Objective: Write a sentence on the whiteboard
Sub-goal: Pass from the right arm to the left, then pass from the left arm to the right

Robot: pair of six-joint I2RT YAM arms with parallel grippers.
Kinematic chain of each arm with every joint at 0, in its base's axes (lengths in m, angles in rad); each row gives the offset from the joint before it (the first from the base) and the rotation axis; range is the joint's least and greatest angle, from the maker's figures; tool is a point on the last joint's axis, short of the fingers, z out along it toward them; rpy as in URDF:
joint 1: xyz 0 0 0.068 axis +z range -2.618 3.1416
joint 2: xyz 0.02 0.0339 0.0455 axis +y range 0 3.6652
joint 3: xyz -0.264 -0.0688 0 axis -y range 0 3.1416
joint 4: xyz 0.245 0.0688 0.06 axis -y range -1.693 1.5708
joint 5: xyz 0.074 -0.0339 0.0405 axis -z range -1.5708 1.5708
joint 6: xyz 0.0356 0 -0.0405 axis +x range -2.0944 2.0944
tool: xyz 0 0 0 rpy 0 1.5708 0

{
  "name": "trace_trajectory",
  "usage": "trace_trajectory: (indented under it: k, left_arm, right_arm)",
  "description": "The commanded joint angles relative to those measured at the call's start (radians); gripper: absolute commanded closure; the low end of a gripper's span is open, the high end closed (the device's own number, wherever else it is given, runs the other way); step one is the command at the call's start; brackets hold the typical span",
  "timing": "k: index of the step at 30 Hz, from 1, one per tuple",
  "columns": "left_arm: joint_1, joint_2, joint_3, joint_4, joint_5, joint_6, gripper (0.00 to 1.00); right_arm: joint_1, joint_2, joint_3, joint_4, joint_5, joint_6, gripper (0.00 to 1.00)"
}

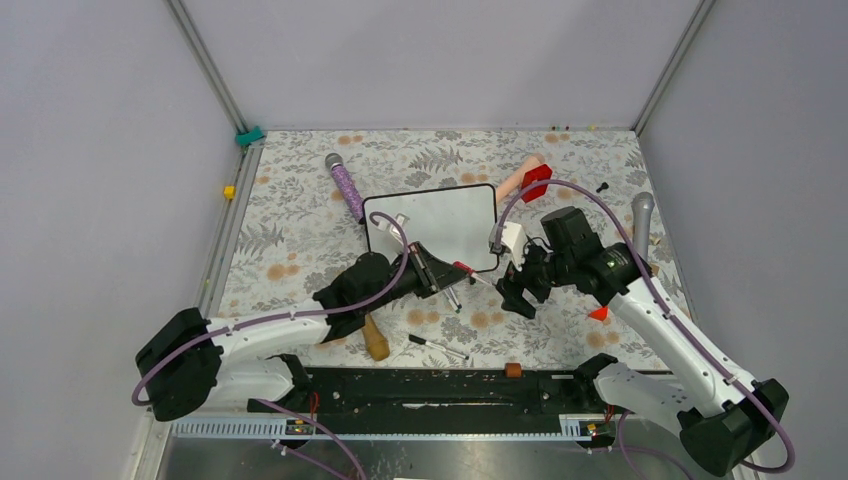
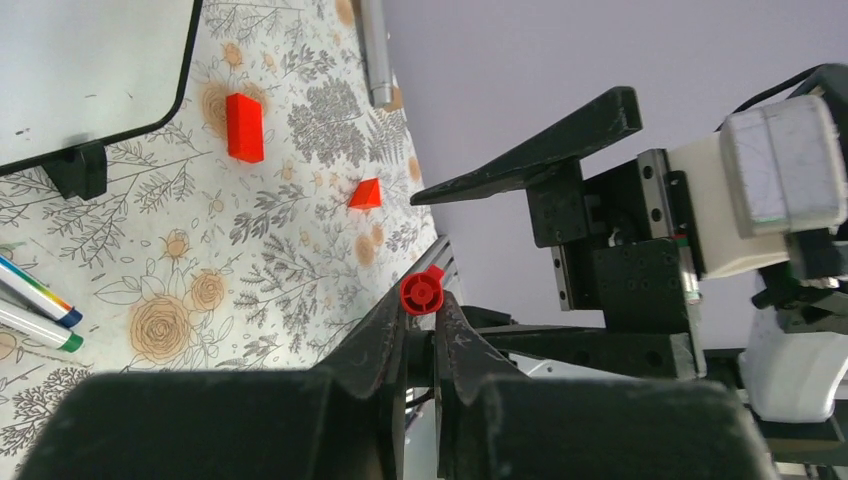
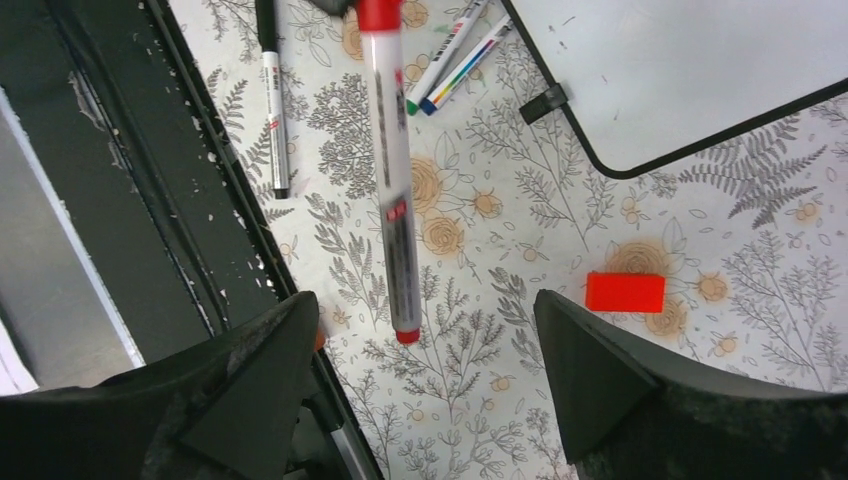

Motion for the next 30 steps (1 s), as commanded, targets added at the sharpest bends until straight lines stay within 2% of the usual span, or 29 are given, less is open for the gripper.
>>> trace_trajectory:
  k: [1,8,13,17,19,22,30]
  left_arm:
    - [0.033,-0.066,-0.057,0.178,0.051,-0.072,1.0]
    - [0.036,-0.031,-0.051,0.337,0.091,-0.155,1.0]
    - [0.034,0.078,-0.057,0.605,0.067,-0.276,1.0]
    - [0.013,0.193,-0.047,0.828,0.015,-0.383,1.0]
    - [0.0,0.252,-0.036,0.933,-0.003,-0.429,1.0]
    - [-0.021,0.29,-0.005,0.961,-0.014,-0.451,1.0]
    - [-0.072,0.273,-0.01,0.954,-0.106,-0.422,1.0]
  right_arm:
    - [0.0,-0.008,0.065,0.002,0.03,0.029,0.12]
    - [-0.03,-0.048,0.091,0.016,-0.033,0.077,0.08]
    - [-0.034,-0.157,0.029,0.189,-0.038,0.179,0.09]
    - [-0.033,-0.13,0.097,0.232,-0.094,0.282,0.18]
    - [-0.035,-0.13,0.114,0.276,-0.106,0.338,0.19]
    - [-0.036,-0.128,0.138,0.308,-0.075,0.405,0.2]
    - [-0.049,-0.173,0.108,0.361,-0.072,0.588,0.26]
